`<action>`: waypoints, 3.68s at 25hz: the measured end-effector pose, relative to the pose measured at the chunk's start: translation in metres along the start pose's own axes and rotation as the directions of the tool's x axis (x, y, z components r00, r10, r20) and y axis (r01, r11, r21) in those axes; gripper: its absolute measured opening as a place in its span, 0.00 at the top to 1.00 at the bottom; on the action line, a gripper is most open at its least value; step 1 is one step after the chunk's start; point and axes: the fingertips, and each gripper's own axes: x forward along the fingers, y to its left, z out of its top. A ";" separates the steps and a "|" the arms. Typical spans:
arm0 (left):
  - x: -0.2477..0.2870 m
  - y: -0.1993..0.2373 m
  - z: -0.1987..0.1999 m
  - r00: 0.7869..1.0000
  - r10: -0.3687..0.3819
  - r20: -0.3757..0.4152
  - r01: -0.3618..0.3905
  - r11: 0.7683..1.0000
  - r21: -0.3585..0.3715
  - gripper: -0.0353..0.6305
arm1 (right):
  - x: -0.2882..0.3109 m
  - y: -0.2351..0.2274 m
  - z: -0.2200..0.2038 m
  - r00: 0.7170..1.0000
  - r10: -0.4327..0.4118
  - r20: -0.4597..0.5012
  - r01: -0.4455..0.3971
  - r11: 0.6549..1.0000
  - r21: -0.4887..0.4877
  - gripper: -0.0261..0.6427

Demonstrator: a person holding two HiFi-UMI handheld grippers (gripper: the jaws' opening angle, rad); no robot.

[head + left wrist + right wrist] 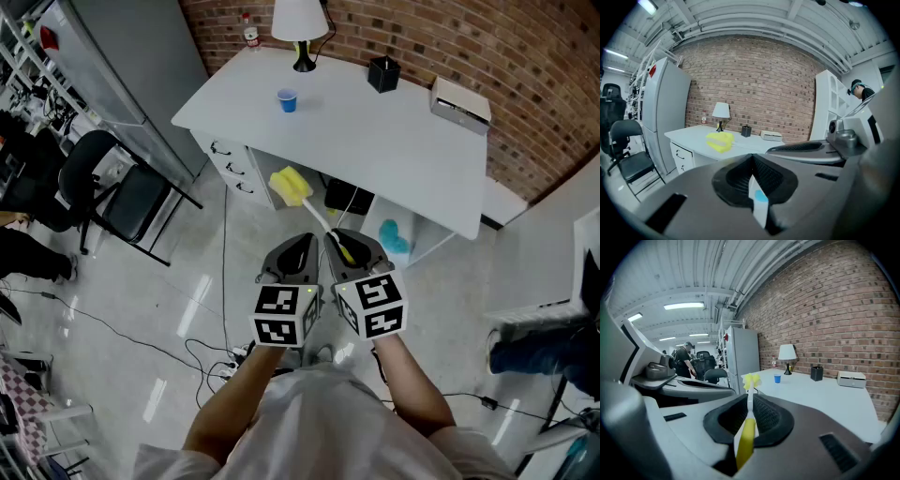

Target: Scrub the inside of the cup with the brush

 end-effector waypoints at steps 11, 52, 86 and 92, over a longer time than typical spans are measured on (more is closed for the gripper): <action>0.020 0.007 0.002 1.000 -0.009 -0.003 0.009 1.000 -0.002 0.94 | 0.018 -0.010 0.000 1.000 0.002 -0.005 -0.002 1.000 0.003 0.91; 0.095 0.257 0.057 0.957 -0.285 -0.048 0.286 0.958 0.016 0.94 | 0.250 0.050 0.075 0.962 -0.268 -0.059 0.269 0.963 0.017 0.91; 0.291 0.282 0.093 0.952 -0.288 -0.102 0.291 0.956 0.024 0.94 | 0.368 -0.108 0.103 0.966 -0.250 -0.060 0.254 0.965 0.068 0.91; 0.332 0.277 0.093 0.955 -0.280 -0.099 0.283 0.959 0.016 0.94 | 0.382 -0.147 0.105 0.969 -0.235 -0.070 0.240 0.968 0.075 0.91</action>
